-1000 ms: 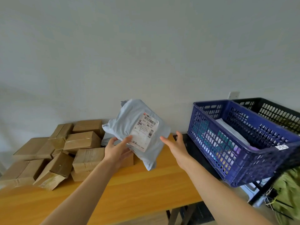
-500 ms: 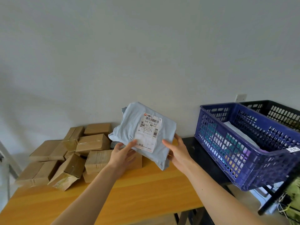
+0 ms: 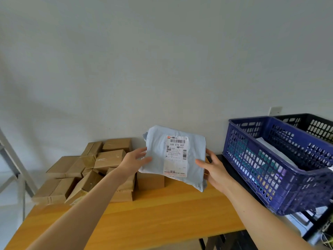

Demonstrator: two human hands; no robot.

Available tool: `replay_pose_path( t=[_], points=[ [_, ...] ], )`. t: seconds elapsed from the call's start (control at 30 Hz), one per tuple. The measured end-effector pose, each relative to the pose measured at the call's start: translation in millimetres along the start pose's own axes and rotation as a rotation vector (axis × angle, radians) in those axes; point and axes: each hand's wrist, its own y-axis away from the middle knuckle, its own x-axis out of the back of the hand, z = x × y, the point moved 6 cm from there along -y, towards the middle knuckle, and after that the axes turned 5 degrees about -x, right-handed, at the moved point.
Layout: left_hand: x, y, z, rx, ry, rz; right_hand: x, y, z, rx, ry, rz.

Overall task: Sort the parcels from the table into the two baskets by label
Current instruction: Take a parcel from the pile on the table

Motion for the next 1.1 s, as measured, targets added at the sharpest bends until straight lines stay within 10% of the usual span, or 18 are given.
replay_pose_path(
  t=[1.1],
  points=[
    [-195,-35,76,-0.098,0.033,-0.309,181,84,-53,0.166,0.161,0.409]
  ],
)
